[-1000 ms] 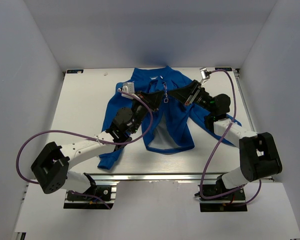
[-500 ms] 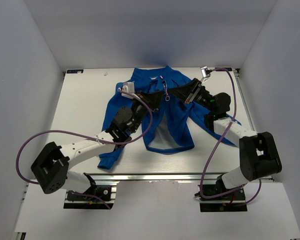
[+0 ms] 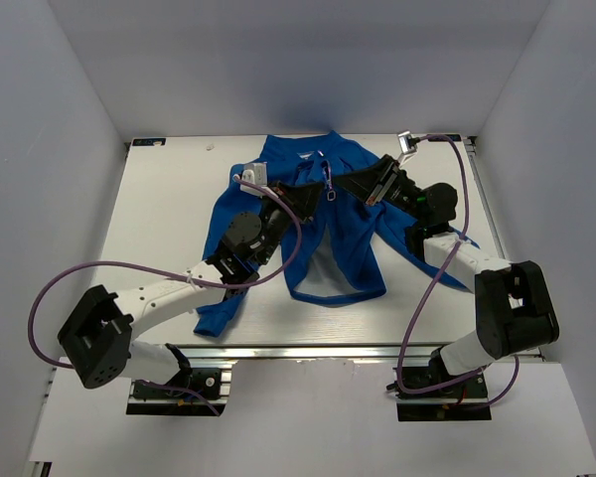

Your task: Zip up the jacket

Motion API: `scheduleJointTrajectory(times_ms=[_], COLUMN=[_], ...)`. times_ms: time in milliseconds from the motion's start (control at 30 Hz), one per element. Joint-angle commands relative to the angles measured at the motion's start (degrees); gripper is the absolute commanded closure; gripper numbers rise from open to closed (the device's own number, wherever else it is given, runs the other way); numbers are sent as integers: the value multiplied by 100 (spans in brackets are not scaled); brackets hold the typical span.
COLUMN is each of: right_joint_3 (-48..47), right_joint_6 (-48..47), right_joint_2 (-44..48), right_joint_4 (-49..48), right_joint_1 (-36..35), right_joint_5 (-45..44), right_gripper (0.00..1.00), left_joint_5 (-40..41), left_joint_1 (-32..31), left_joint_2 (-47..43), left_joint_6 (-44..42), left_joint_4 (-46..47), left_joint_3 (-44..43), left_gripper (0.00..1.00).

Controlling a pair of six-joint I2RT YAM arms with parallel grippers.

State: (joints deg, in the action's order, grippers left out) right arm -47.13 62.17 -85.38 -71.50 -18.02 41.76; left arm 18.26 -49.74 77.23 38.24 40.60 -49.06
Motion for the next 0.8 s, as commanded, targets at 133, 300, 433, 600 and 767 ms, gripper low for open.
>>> scheduleJointTrajectory(times_ms=[133, 300, 433, 600, 767], right_joint_3=[-165, -120, -112, -129, -182], right_joint_6=[-381, -531, -531, -636, -706], right_joint_2=[338, 444, 470, 505, 496], right_joint_4=[66, 224, 59, 154, 312], right_joint_1=[-44, -44, -44, -52, -87], right_joint_5=[183, 192, 306, 359, 403], right_gripper=[100, 100, 100, 100, 100], left_joint_5=[178, 29, -86, -279, -385], left_joint_1=[-45, -45, -45, -45, -45], left_joint_2=[-419, -332, -200, -156, -112], left_joint_6=[-474, -493, -467, -475, -458], left_joint_4=[9, 132, 62, 308, 291], left_joint_3=[-77, -121, -235, -148, -192], left_gripper=[100, 100, 100, 100, 100])
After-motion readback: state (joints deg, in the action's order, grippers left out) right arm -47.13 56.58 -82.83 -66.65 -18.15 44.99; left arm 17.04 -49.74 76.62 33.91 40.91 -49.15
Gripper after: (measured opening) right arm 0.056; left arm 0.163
